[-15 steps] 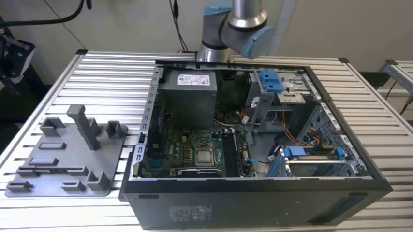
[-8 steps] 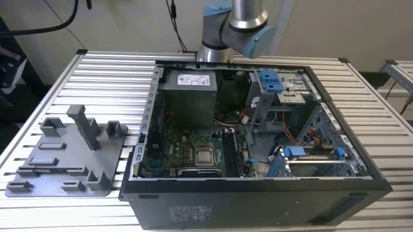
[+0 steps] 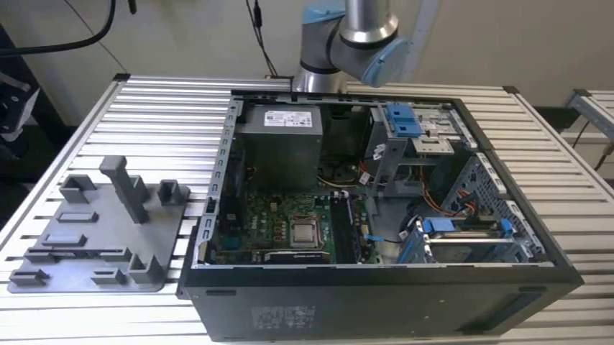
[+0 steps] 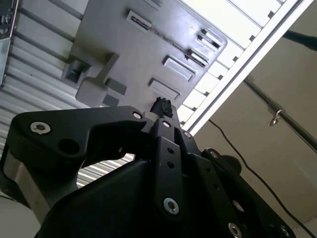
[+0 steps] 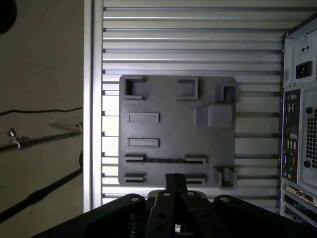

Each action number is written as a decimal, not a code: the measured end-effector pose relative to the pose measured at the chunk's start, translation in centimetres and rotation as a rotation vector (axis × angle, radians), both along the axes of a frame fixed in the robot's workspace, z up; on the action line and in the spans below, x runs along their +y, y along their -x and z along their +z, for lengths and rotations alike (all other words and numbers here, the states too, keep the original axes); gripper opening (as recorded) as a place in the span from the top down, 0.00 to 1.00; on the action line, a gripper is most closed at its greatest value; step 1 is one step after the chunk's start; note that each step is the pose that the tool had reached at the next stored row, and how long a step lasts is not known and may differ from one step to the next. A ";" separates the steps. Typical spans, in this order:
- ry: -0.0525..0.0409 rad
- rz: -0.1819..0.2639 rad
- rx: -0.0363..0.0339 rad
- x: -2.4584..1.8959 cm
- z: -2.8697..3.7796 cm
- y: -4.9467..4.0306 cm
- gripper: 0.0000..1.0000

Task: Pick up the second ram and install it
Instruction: 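Pick up the second ram and move it above second insertion slot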

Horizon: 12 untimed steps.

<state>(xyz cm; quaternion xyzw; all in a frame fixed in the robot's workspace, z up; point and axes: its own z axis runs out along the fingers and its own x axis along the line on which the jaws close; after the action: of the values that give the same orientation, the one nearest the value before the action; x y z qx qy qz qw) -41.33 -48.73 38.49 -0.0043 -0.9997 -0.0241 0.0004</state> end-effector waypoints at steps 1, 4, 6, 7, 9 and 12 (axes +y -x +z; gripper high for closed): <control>0.0000 0.000 0.0000 0.00 0.00 0.00 0.89; 0.0001 0.000 0.0001 0.00 0.01 -0.01 0.89; 0.0001 0.000 0.0000 0.00 0.01 -0.01 0.89; 0.0000 0.000 0.0001 0.00 0.00 -0.01 0.89; 0.0000 0.002 0.0000 0.00 0.00 -0.01 0.89; 0.0011 0.018 0.0001 0.00 0.00 -0.02 0.89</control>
<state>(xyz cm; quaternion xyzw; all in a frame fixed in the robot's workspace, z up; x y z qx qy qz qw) -41.31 -48.73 38.49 0.0046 -0.9997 -0.0235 0.0007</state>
